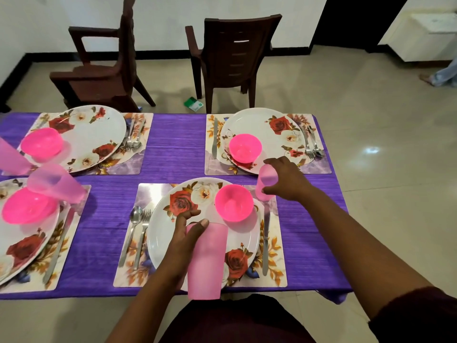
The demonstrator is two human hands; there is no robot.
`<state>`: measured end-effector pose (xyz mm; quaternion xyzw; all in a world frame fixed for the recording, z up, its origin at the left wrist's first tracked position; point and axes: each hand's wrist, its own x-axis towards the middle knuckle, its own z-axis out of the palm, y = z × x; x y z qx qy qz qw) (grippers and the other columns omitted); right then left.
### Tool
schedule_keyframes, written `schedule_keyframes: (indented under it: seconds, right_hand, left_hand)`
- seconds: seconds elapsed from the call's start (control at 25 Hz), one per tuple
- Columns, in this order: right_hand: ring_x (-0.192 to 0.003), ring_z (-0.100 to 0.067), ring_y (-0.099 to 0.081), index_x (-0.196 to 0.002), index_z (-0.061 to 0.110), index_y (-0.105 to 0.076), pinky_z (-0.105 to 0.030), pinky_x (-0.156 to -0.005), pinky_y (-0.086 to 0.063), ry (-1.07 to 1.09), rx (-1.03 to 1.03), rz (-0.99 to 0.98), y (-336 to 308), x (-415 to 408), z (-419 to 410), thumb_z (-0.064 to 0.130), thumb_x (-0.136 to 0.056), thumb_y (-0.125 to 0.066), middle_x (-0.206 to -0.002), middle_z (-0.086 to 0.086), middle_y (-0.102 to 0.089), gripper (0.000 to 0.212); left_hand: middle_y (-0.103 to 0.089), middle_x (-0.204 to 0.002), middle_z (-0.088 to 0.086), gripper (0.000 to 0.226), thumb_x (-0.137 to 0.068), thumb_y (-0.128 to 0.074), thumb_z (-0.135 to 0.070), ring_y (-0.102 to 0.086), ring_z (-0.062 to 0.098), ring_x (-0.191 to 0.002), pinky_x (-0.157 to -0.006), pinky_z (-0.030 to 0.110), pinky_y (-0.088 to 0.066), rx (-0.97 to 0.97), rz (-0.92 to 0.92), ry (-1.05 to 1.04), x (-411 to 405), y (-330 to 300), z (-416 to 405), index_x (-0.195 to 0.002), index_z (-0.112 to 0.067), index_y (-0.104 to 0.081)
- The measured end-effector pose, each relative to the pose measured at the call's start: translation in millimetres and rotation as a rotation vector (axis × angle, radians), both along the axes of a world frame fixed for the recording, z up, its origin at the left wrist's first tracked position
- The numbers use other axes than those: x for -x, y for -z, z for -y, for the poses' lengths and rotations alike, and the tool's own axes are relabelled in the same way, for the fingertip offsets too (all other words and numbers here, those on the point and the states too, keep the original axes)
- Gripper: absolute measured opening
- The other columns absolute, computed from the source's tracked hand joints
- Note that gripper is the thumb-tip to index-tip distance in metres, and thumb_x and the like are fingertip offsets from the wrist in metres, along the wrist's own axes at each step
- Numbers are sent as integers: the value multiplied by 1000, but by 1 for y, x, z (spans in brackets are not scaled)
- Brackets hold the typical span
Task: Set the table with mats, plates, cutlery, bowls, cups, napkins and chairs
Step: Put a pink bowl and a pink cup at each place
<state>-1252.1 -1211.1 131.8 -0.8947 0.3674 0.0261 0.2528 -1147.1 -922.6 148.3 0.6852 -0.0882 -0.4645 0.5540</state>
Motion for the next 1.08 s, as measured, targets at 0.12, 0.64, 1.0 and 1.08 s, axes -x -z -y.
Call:
schedule_keyframes:
  seconds: [0.12, 0.64, 1.0, 1.08]
  right_hand:
    - [-128, -33, -39, -146, 22, -35, -43, -101, -40, -34, 1, -11, 1, -2, -3, 33, -70, -85, -142, -12, -39, 91]
    - [-73, -10, -60, -94, 12, -66, -26, -65, -49, 13, -315, 578, -70, 31, -45, 27, -92, -65, -83, -1, -65, 15]
    - [-86, -8, -65, -93, 26, -64, -39, -80, -56, -64, -471, 288, -77, 111, -39, 59, -77, -69, -95, 10, -67, 36]
    - [-88, -9, -65, -97, 28, -63, -39, -81, -57, -62, -499, 255, -80, 135, -20, 57, -75, -73, -102, 11, -64, 38]
  left_hand:
    - [-54, -126, 3, 59, -64, -61, -66, -58, 24, -111, -89, 50, -53, 5, -3, -3, 6, 1, 0, -116, -43, -50]
    - [-61, -122, -5, 62, -64, -59, -67, -59, 20, -111, -82, 45, -57, 95, -21, 123, 38, -1, 42, -121, -45, -46]
    - [-50, -119, -27, 70, -69, -77, -39, -55, -2, -113, -86, 15, -49, 219, 442, 378, 112, -24, 117, -124, -41, -35]
    - [-49, -116, -29, 70, -68, -78, -36, -58, 0, -108, -85, 16, -49, 243, 498, 378, 137, -28, 137, -124, -38, -35]
